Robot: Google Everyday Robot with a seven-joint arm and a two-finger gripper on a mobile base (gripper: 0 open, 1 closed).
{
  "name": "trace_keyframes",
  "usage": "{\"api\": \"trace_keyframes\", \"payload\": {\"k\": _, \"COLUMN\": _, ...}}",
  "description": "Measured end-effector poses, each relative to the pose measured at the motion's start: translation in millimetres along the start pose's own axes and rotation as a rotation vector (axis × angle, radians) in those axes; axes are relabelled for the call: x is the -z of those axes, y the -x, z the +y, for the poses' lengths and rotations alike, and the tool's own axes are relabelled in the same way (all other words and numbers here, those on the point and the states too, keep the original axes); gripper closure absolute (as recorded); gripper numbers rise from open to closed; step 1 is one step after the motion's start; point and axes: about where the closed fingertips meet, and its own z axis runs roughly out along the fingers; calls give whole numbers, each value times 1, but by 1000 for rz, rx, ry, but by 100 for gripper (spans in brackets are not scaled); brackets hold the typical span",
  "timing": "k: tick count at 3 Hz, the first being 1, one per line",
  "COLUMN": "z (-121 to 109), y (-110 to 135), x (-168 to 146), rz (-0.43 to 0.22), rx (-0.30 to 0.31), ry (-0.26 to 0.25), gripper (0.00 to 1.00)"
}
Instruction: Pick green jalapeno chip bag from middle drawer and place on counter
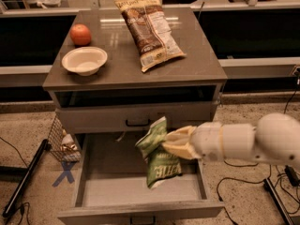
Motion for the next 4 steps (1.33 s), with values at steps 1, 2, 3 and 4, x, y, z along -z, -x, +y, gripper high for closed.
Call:
{"api": "trace_keyframes", "payload": {"k": 1, "z": -34, "y": 58, "x": 64, "rz": 37, "rx": -49, "ry": -108, "gripper": 100}}
{"api": "trace_keyframes", "payload": {"k": 2, "z": -72, "y": 113, "x": 103, "rz": 77, "rx": -109, "ry": -208, "gripper": 100}}
{"api": "trace_keyframes", "payload": {"k": 3, "z": -123, "y": 159, "x": 122, "rz": 106, "rx": -156, "ry": -305, "gripper": 100}}
{"api": "trace_keyframes", "payload": {"k": 4, "z": -166, "y": 195, "x": 119, "rz": 133, "rx": -207, "ry": -373, "gripper": 100}}
